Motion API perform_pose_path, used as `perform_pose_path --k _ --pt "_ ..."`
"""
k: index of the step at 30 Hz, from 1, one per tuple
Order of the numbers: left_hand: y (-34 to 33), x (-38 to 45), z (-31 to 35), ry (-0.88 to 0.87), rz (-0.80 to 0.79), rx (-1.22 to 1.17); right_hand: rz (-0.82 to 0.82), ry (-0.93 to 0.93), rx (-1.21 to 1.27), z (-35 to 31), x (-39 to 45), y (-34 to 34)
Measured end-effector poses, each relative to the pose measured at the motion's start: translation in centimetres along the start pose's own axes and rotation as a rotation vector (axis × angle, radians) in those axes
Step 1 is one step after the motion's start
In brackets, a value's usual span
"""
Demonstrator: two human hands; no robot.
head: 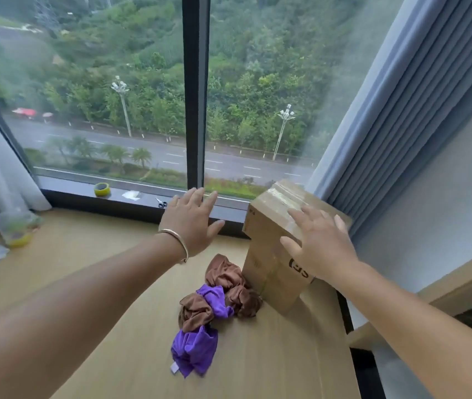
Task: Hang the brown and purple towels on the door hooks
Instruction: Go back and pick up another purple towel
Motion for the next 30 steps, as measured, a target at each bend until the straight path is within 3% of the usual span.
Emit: perform_pose_path --k 12,20,30 --pt "-27.6 -8.3 -9.9 0.292 -0.44 -0.031 -0.281 0.265 0.05 -8.7 6.6 -27.3" --pt "-52.2 -20.1 -8.3 0.527 -0.669 -0.173 -0.534 0.37 0.059 -9.9 1.4 -54.7" --pt "-81.5 -29.8 -6.1 0.707 -0.738 -0.204 -0.585 0.42 0.095 -8.8 -4.9 -83.7"
Point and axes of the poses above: each hand's wrist, its own x-axis towards the middle knuckle, its own y-axis out of the back of the hand, z = x × y, the point moved 6 cm from there along x, towards the middle knuckle, and after that the axes turned 3 degrees about z, right-handed, at the moved point
